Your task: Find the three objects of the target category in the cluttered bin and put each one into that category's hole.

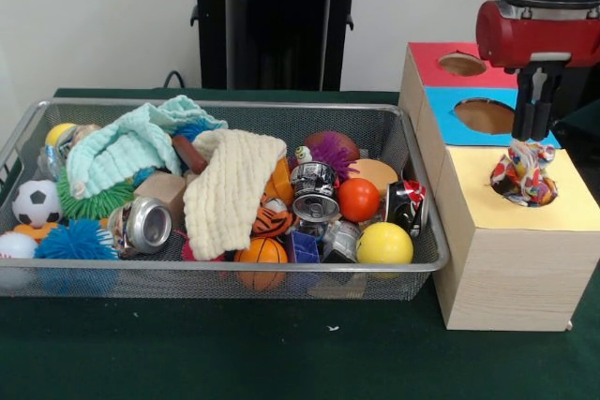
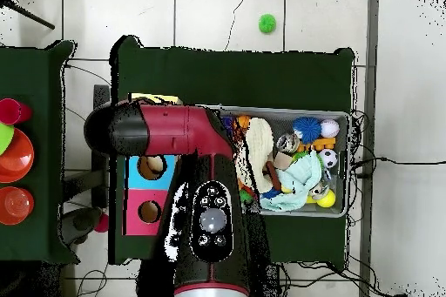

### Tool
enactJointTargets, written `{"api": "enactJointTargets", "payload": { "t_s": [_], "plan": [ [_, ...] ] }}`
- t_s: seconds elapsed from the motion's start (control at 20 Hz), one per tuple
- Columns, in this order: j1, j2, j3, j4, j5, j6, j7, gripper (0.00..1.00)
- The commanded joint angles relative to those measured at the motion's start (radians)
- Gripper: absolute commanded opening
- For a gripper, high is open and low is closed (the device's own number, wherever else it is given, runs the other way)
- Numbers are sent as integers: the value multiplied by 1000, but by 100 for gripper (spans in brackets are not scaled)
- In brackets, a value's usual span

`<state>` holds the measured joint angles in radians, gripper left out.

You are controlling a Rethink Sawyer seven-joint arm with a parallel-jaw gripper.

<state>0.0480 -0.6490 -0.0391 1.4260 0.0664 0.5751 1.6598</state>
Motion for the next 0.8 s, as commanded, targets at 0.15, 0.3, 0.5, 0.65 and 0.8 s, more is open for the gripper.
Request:
{"api": "enactJointTargets", "payload": {
  "t_s": [0.15,0.3,0.5,0.65,0.8],
  "plan": [
    [-18,39,79,120,10,63,109,0],
    [-29,47,90,136,4,27,98,0],
    [-24,62,79,130,-36,8,72,0],
    [-36,66,90,146,-28,-30,82,0],
    [-43,67,97,154,-19,-42,92,0]
  ]
}}
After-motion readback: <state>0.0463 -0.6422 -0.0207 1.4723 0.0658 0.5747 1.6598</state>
